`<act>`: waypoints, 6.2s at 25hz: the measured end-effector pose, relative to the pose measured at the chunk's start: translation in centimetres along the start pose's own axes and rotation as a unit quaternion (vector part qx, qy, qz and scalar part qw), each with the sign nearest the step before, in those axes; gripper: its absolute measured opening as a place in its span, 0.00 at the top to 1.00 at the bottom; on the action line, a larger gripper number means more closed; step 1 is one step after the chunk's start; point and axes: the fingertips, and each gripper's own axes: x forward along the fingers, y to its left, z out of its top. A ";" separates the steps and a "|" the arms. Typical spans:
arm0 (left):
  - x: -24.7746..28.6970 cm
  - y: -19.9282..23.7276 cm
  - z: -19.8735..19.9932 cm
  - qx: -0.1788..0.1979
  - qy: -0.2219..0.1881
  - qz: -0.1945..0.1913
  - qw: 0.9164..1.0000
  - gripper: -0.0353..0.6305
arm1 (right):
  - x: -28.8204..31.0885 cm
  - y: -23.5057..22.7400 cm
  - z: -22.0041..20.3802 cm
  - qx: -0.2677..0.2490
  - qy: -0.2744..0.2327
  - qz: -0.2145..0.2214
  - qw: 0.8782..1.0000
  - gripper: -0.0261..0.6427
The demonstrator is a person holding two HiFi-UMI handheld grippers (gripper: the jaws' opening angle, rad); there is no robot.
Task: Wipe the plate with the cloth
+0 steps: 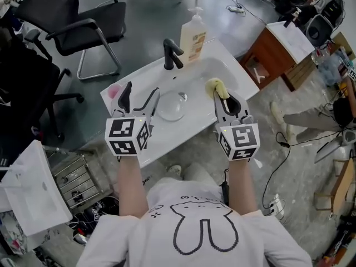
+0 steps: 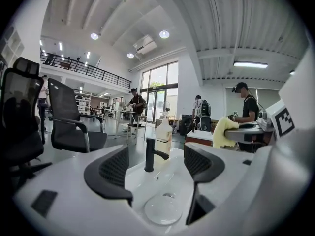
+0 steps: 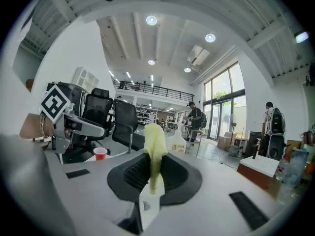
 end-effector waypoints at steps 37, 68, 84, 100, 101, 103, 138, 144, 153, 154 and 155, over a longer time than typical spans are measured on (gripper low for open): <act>9.9 3.5 -27.7 -0.364 0.312 0.142 0.866 0.41 | 16.9 9.0 -32.4 -0.158 0.410 0.453 0.776 0.89; 12.0 1.0 -30.8 -0.497 0.298 0.074 0.812 0.92 | 17.6 8.5 -33.5 -0.153 0.406 0.469 0.769 0.89; 8.2 1.1 -23.6 -0.428 0.245 0.020 0.870 0.92 | 14.3 6.9 -22.7 -0.071 0.300 0.329 0.893 0.89; 3.5 -0.8 -10.5 -0.294 0.150 0.010 0.944 0.92 | 10.5 3.2 -7.7 -0.049 0.130 0.251 0.958 0.89; 3.4 -1.0 -9.5 -0.285 0.143 0.011 0.948 0.92 | 10.5 2.9 -6.9 -0.055 0.122 0.252 0.959 0.89; 3.1 -1.4 -7.8 -0.273 0.132 0.013 0.953 0.92 | 10.6 2.5 -5.2 -0.060 0.103 0.252 0.960 0.89; 1.1 -3.3 4.8 -0.183 -0.012 0.027 0.983 0.91 | 9.8 5.4 -2.2 -0.031 0.102 0.305 0.946 0.89; 1.6 -3.2 4.5 -0.152 -0.005 0.045 0.987 0.92 | 9.5 4.6 -2.0 -0.020 0.111 0.309 0.944 0.89; 2.5 -3.5 4.3 -0.142 0.003 0.046 0.989 0.92 | 11.0 3.2 5.3 0.018 0.029 0.309 0.951 0.89; 2.6 -3.5 4.4 -0.140 0.004 0.046 0.989 0.92 | 11.3 3.1 6.2 0.019 0.019 0.307 0.951 0.89; 2.6 -3.5 4.5 -0.138 0.004 0.045 0.989 0.92 | 11.6 3.1 7.0 0.021 0.011 0.305 0.952 0.89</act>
